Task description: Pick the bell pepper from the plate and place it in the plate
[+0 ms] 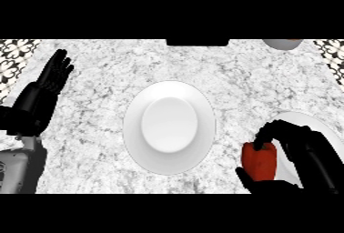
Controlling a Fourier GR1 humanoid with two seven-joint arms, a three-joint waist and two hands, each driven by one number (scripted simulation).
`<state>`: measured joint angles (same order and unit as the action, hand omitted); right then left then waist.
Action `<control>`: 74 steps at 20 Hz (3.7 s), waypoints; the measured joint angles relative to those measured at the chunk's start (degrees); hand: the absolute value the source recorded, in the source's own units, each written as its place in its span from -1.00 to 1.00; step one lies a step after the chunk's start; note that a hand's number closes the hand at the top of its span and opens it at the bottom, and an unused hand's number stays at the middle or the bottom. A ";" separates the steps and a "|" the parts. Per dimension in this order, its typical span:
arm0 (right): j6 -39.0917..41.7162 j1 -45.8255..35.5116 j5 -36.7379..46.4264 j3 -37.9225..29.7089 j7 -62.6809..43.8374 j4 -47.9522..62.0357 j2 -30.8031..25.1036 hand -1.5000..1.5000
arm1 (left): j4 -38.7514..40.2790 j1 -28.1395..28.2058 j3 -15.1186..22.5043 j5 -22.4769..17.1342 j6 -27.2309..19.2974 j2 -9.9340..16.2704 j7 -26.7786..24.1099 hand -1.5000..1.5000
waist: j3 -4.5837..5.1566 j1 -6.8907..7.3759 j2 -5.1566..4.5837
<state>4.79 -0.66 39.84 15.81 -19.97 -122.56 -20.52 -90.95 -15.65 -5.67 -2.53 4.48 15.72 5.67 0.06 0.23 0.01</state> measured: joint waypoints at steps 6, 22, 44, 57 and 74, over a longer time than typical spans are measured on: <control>1.78 -12.85 3.32 5.63 -7.66 7.96 10.00 1.00 | 0.68 -0.78 0.41 1.06 0.00 -0.65 -0.40 0.00 | -0.01 0.26 -0.05; -15.94 -38.46 2.83 15.27 -12.92 50.86 20.29 1.00 | -1.99 -1.38 -0.69 0.24 1.37 -0.45 2.76 0.00 | -0.05 1.03 -0.22; -44.73 -47.62 -37.29 19.36 9.60 71.64 20.52 -1.00 | -0.30 -2.91 -0.45 0.62 2.29 -1.33 2.14 0.00 | -0.12 2.38 -0.58; -36.06 -34.15 -46.01 5.38 21.79 59.76 11.83 -1.00 | -2.26 0.17 -2.14 1.05 1.96 -1.03 2.16 0.00 | -0.08 -0.36 0.07; -12.74 -16.11 -50.51 -9.76 33.72 51.31 -4.50 -1.00 | -2.46 -0.51 -2.56 1.80 2.47 -1.55 2.72 0.00 | -0.08 -0.36 0.02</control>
<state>-7.95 -16.76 -10.67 6.06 13.74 -71.25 -25.03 -93.41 -16.16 -8.23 -0.74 6.95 14.17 8.39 -0.02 -0.13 0.03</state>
